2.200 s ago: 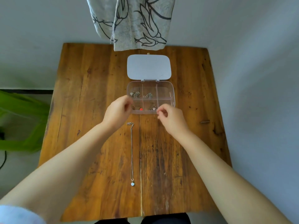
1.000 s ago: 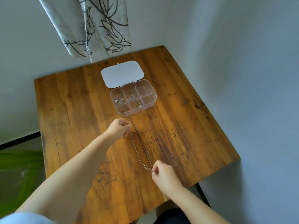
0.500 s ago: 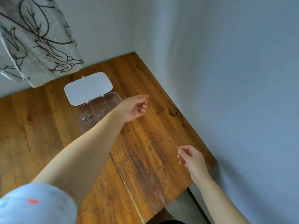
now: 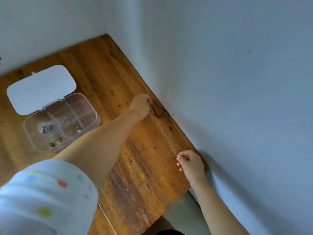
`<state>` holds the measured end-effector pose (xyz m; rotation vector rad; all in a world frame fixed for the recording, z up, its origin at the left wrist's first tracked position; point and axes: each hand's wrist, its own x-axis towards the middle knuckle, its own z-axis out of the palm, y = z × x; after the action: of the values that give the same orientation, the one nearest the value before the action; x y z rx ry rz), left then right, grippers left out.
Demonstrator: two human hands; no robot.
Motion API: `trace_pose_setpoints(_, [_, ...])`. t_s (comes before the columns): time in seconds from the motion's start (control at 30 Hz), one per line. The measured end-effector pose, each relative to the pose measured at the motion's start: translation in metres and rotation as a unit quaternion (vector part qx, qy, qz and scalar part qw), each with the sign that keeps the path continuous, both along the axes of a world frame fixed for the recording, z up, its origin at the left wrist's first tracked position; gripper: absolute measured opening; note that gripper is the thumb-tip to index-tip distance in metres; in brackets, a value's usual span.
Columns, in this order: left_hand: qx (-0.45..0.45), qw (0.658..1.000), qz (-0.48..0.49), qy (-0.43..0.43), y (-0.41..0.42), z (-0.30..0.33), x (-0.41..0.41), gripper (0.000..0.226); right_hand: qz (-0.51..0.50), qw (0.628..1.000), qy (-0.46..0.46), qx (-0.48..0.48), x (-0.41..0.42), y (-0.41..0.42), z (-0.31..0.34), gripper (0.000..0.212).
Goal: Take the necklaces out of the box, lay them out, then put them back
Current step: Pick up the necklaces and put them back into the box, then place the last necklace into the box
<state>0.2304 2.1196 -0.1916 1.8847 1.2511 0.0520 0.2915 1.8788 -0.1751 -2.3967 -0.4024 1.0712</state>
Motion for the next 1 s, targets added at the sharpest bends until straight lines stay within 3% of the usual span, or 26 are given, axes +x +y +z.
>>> trace_pose_setpoints(0.37, [0.116, 0.983, -0.133, 0.042, 0.001, -0.017, -0.005, 0.021, 0.066, 0.995, -0.042, -0.062, 0.001, 0.001, -0.005, 0.007])
trace_pose_setpoints(0.53, [0.108, 0.978, -0.168, 0.051, 0.005, -0.015, -0.012, 0.023, 0.079, 0.994, -0.032, -0.074, 0.004, 0.001, 0.001, 0.004])
trace_pose_setpoints(0.67, [0.094, 0.980, -0.173, 0.031, 0.002, 0.002, -0.033, 0.029, 0.052, 0.996, 0.007, -0.071, 0.012, -0.001, 0.013, 0.014])
trace_pose_setpoints(0.8, [0.082, 0.988, -0.118, -0.052, -0.013, 0.035, -0.083, 0.028, 0.128, 0.991, -0.015, -0.046, 0.005, 0.012, 0.029, 0.017])
trace_pose_setpoints(1.0, [0.136, 0.981, 0.105, -0.086, -0.042, 0.066, -0.229, 0.023, 0.273, 0.962, -0.027, 0.019, -0.033, 0.086, 0.056, 0.014])
